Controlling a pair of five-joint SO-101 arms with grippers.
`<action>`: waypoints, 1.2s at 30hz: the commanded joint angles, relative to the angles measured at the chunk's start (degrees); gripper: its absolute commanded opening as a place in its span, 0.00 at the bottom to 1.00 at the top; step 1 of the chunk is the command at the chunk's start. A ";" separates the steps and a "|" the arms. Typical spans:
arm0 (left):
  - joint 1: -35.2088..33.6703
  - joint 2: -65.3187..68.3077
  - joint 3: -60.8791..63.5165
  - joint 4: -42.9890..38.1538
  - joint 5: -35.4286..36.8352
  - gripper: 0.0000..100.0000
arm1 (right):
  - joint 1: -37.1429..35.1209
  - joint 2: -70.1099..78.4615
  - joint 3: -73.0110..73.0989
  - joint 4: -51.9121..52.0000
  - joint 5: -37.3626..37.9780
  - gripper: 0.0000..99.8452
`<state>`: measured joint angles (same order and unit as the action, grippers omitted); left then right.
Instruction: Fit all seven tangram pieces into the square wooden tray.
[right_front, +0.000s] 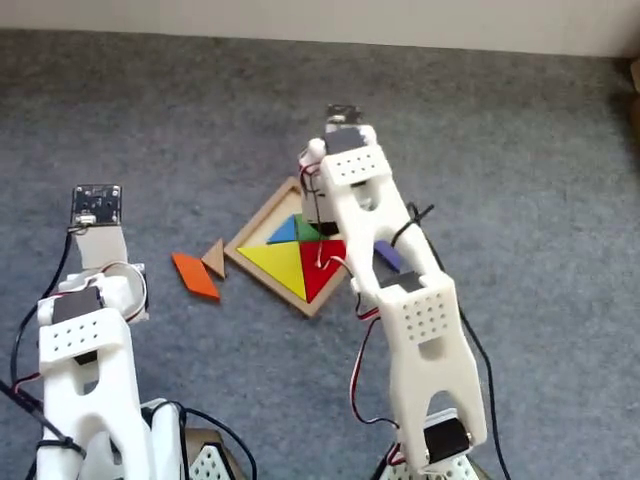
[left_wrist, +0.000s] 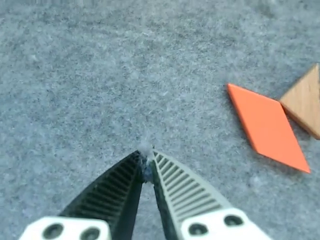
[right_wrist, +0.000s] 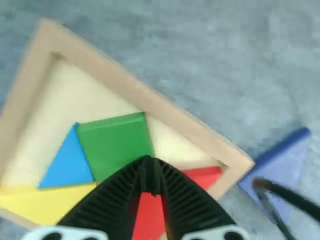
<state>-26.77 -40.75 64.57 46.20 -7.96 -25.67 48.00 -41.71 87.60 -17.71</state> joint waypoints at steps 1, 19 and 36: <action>-1.10 -1.71 -0.75 -0.88 0.53 0.02 | -5.32 -3.82 3.21 -3.91 0.79 0.00; -3.21 -1.71 -1.45 -0.88 0.88 0.02 | -13.05 -7.25 -3.38 7.60 4.92 0.00; -19.56 -1.71 -3.38 -3.52 12.75 0.02 | -25.98 -4.09 -12.26 -4.35 -11.52 0.01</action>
<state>-44.79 -40.75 64.57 43.82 3.82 -49.41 43.96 -50.68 89.54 -26.77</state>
